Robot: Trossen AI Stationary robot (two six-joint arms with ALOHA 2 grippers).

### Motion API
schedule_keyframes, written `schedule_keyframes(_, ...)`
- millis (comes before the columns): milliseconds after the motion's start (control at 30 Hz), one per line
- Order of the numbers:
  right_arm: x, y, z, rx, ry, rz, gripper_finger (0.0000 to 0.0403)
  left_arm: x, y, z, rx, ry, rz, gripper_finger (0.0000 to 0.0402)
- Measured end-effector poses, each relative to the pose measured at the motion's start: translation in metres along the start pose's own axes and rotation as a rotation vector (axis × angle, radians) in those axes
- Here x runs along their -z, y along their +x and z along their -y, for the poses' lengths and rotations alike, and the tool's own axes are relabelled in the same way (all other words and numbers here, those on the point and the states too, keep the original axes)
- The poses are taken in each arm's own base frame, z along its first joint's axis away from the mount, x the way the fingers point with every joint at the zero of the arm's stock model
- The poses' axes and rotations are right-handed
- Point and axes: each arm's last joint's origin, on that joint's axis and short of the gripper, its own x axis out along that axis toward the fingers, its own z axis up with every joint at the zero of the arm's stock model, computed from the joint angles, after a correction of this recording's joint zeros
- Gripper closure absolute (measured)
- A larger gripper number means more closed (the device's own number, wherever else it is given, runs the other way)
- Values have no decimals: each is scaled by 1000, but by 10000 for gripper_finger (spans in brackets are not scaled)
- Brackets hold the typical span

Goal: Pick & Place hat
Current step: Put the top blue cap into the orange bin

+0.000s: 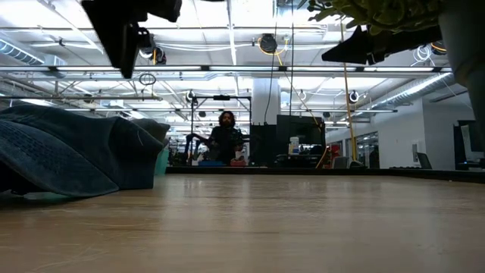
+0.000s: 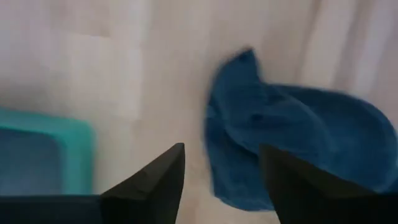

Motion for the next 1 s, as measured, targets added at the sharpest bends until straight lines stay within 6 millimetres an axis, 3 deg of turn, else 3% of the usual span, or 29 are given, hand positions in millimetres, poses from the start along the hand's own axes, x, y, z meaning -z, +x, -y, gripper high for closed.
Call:
schedule_keyframes(200, 2, 0, 0, -4, 19, -16, 403, -4, 21, 27, 74, 15, -100, 193)
schedule_keyframes(467, 1, 0, 0, -4, 20, -9, 403, 2, 21, 56, 53, -95, -37, 210)
schedule_keyframes(700, 1, 0, 0, -4, 31, -6, 403, 21, 19, 87, -3, -89, 3, 202)
schedule_keyframes(1000, -1, 0, 0, -3, 51, 7, 403, 32, 18, 99, -117, -143, 87, 201)
